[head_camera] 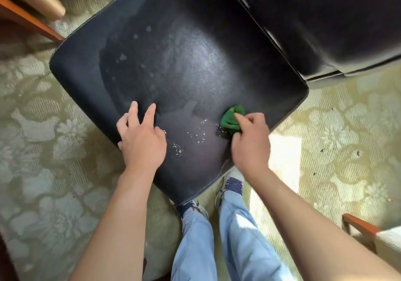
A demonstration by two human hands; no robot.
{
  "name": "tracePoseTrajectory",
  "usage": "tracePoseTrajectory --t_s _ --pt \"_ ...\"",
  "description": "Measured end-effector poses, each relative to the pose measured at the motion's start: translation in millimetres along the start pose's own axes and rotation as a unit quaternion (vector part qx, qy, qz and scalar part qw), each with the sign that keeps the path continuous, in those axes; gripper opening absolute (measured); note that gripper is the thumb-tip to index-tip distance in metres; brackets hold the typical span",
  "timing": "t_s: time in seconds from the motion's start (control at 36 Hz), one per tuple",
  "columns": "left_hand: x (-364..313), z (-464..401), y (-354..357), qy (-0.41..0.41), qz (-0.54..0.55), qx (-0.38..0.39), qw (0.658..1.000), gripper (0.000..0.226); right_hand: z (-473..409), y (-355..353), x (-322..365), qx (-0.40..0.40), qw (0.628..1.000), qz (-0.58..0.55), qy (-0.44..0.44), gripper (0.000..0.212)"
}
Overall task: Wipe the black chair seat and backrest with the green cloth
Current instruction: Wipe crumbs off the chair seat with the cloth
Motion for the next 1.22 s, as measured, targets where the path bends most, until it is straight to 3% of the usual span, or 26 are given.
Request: tracePoseTrajectory --t_s 0.19,0.28,0.36,0.5,0.67,0.86,1.06,1.22 --pt "6 1 -5 0.048 0.003 -0.021 0.999 0.057 28 55 81 0.111 0.982 -0.046 -0.148 0.052" --pt "14 1 -11 0.077 0.040 -0.037 0.996 0.061 13 25 74 0.036 0.986 -0.079 -0.140 0.054" --pt "31 5 -14 0.044 0.067 -0.043 0.996 0.068 -15 -10 49 -0.037 0.993 -0.070 -0.092 0.055" --pt "49 9 -10 0.030 0.078 -0.041 0.996 0.079 -42 -15 42 -0.039 0.999 -0.002 -0.032 0.053" --pt "51 6 -10 0.039 0.078 -0.046 0.995 0.074 -15 32 91 0.048 0.986 0.081 -0.137 0.053" --pt "53 6 -13 0.042 0.075 -0.037 0.996 0.072 28 75 112 0.204 0.917 0.166 -0.299 0.066" --pt "63 13 -9 0.054 0.111 -0.033 0.992 0.072 -9 39 143 0.085 0.953 0.115 -0.266 0.054" --pt "68 13 -4 0.075 0.092 -0.032 0.992 0.068 -25 64 173 0.103 0.953 0.155 -0.238 0.049"
Point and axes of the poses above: each hand's wrist, its own z-axis away from the middle knuckle, its own y-axis out of the palm, x = y × z, the point moved 9 cm from there along -z, towards the middle knuckle, and after that the axes turned 12 degrees about x, right-handed, at the moved point
